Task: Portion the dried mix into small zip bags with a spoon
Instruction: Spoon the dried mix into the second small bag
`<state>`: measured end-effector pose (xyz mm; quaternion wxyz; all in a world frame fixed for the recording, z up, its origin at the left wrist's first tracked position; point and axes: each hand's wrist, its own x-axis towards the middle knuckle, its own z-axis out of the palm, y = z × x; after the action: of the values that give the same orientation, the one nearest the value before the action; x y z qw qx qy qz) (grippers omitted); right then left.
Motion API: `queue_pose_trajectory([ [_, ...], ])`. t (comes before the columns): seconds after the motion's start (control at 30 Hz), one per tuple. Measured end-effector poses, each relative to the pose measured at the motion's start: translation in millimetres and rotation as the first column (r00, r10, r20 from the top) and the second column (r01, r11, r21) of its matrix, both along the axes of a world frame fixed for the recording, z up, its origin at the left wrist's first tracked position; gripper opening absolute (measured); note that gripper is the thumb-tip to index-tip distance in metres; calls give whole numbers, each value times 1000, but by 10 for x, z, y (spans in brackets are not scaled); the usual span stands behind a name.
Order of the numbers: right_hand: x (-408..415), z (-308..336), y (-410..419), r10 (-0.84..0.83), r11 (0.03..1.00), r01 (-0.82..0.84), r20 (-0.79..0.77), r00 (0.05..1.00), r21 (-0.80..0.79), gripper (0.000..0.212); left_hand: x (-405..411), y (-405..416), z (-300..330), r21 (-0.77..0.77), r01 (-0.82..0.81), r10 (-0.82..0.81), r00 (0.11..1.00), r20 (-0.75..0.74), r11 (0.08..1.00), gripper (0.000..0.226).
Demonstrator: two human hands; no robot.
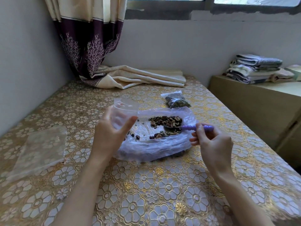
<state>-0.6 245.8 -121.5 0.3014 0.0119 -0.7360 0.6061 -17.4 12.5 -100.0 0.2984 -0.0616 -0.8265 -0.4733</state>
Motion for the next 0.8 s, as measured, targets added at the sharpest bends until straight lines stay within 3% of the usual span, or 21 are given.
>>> queue_pose_trajectory([
  [0.17,-15,23,-41,39,998,-38,-25,999,39,25,-10,8,-21,-42,10,-9,1000,13,999,99],
  [0.33,-14,-12,-23,55,998,-55,2,998,-5,21,-47,14,-70,-69,5,-3,1000,28,998,85],
  [0.5,-15,-19,-10,88,990,-84,23,996,-114,13,-58,19,-87,-84,22,-19,999,39,996,85],
  [0.8,16,154,-40,107,982,-110,-22,994,-156,8,-57,37,-103,-146,9,1,998,69,989,96],
])
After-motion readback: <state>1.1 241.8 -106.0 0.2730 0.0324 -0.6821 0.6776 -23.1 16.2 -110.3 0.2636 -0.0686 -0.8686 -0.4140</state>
